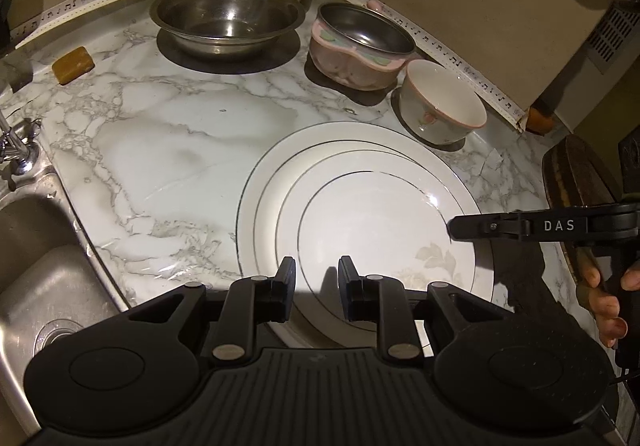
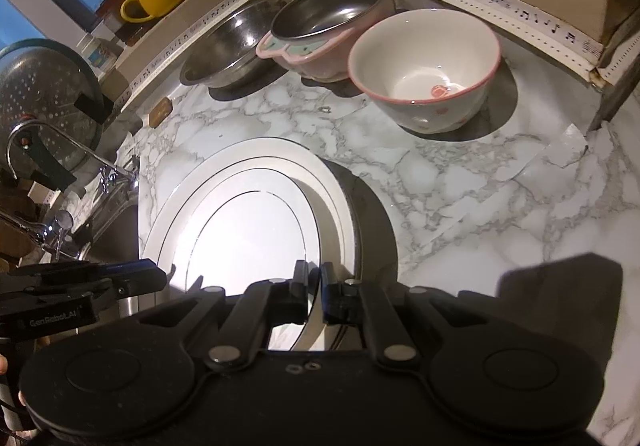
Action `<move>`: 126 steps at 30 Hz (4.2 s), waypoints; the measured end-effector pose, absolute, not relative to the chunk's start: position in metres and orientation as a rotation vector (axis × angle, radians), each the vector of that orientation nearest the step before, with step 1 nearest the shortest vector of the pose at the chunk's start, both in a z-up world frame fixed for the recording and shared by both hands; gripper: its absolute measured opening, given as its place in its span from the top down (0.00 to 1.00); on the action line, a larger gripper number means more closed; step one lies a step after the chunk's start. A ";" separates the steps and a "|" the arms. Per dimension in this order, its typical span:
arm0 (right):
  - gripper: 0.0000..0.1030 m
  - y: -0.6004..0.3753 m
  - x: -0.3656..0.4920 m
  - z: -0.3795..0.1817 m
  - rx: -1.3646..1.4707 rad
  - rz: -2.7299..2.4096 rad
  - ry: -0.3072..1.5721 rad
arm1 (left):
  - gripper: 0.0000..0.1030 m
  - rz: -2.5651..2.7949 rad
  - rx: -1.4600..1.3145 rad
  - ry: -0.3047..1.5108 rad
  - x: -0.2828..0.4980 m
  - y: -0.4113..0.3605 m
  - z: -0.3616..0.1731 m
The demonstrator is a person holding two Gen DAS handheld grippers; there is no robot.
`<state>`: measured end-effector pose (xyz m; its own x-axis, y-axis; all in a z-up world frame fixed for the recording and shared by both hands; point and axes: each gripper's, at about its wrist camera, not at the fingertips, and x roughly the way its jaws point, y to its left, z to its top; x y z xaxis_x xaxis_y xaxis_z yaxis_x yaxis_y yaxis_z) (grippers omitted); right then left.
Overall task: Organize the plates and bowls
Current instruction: 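Lower the held plate onto the placed plate to stack them, then open the left tool off the stack while the right tool lowers its plate onto it, then move both open tools toward the steel bowls along the wall, then close the left tool on the rim of the large steel bowl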
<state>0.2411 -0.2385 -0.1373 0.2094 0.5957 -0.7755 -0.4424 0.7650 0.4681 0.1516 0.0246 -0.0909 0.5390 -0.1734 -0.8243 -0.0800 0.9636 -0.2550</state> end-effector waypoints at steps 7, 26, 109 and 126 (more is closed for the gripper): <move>0.92 -0.231 0.242 -0.139 0.106 0.715 1.154 | 0.79 -0.078 -0.266 1.012 0.156 0.017 -0.097; 0.89 -0.207 0.234 -0.132 -0.097 0.728 1.122 | 0.79 -0.105 -0.249 1.042 0.160 0.005 -0.108; 0.07 -0.087 0.398 -0.056 -0.107 0.773 0.873 | 0.00 0.322 -0.233 0.810 0.336 0.116 -0.038; 0.28 -0.023 0.476 -0.114 -0.124 0.693 1.003 | 0.06 0.388 -0.316 0.899 0.392 0.144 -0.088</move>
